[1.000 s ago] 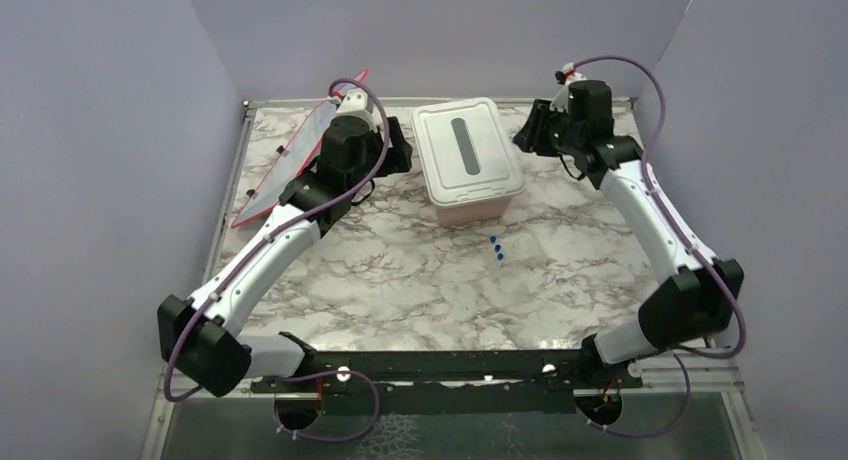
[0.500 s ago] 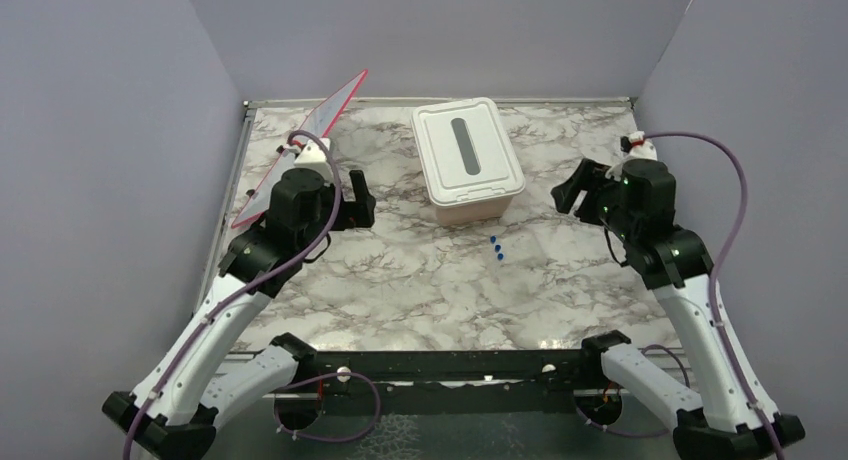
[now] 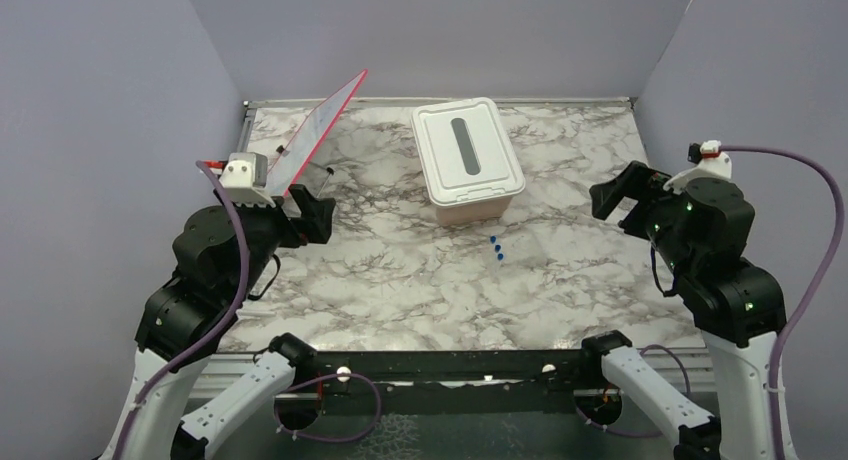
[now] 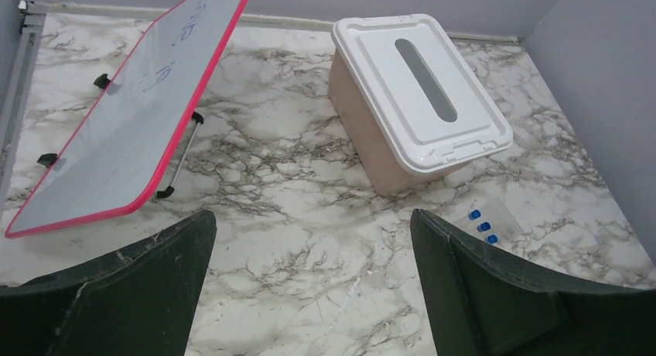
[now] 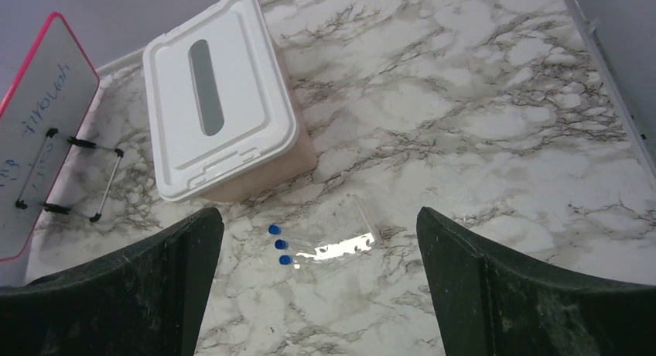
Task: Organize the chemistry lab equipment
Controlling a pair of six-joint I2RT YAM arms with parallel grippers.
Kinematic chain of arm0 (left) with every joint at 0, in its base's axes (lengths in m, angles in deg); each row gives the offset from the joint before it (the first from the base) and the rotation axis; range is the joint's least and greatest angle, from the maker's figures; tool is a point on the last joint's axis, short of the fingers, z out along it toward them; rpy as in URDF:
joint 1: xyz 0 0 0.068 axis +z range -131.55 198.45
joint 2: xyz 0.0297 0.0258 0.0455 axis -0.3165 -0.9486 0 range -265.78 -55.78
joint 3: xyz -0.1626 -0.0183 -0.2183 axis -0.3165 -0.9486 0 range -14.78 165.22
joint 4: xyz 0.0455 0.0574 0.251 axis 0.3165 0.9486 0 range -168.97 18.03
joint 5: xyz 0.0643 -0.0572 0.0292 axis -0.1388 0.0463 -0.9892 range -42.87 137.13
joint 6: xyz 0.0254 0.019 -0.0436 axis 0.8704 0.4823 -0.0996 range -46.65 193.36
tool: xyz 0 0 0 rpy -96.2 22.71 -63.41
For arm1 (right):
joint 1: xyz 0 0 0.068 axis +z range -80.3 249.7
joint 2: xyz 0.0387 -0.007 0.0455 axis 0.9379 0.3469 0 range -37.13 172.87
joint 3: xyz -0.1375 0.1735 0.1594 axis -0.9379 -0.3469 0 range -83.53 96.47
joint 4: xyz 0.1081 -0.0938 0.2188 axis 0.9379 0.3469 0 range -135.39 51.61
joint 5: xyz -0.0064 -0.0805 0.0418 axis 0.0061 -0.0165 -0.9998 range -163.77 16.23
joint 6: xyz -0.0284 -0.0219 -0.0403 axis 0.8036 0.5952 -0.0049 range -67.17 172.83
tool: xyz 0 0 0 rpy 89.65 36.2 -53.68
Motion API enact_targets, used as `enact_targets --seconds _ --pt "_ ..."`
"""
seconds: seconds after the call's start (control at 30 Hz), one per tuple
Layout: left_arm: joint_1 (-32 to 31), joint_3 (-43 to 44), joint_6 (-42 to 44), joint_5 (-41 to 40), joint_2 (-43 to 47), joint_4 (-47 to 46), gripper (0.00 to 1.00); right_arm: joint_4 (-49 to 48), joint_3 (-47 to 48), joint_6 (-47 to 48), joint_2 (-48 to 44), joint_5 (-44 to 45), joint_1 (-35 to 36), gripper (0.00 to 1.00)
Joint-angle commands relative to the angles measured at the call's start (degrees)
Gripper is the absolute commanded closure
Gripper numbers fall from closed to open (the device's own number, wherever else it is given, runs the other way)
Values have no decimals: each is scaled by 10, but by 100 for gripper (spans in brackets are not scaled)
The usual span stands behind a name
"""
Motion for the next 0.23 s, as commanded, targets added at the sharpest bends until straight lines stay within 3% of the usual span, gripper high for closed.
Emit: enact_targets --seconds 0.0,0.2 --pt "1 26 10 -19 1 47 1 49 18 -3 -16 30 -2 0" --pt "1 30 -6 -41 0 54 1 46 11 3 -16 27 -1 0"
